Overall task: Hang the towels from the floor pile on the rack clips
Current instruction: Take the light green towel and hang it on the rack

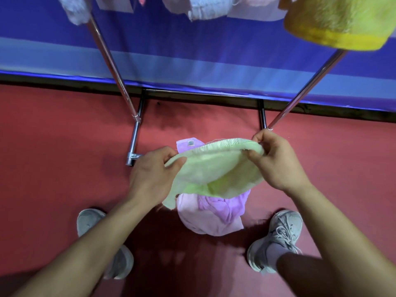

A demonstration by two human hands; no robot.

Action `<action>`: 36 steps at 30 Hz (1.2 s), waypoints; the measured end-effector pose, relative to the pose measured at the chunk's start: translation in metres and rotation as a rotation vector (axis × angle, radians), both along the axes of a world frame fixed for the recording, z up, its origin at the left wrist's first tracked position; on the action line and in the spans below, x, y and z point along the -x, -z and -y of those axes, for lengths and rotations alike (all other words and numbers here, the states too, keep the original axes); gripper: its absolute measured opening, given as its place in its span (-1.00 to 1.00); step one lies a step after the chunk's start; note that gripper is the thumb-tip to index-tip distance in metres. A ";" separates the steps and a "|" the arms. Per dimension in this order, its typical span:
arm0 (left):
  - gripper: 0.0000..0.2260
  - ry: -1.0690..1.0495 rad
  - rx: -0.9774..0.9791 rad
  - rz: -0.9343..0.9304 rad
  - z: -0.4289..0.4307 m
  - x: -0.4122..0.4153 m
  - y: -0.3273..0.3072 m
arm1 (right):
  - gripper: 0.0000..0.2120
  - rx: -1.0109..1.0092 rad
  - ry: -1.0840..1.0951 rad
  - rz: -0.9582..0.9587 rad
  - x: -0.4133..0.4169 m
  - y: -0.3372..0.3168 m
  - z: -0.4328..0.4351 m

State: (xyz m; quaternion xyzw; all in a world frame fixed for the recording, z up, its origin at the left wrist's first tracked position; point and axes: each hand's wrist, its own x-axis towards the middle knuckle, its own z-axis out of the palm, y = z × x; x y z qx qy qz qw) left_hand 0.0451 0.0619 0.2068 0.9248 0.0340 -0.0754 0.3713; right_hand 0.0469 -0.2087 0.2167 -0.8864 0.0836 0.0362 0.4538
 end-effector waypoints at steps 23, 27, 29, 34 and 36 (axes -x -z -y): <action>-0.90 -0.358 0.493 -0.241 -0.027 -0.013 -0.006 | -0.93 0.039 0.020 -0.229 -0.004 0.007 0.023; -0.87 -0.394 0.572 -0.341 -0.019 -0.012 -0.003 | -0.89 -0.145 0.058 -0.309 -0.002 0.005 0.012; -0.92 -0.414 0.628 -0.368 -0.009 -0.008 -0.001 | -0.88 -0.335 0.088 -0.330 -0.003 0.002 -0.001; -0.85 -0.351 0.619 -0.400 0.032 0.009 0.002 | -0.78 -0.453 0.018 -0.258 0.003 0.001 -0.041; -0.80 -0.354 0.650 -0.435 0.044 0.011 0.000 | -0.78 -0.440 -0.055 -0.259 0.008 0.007 -0.057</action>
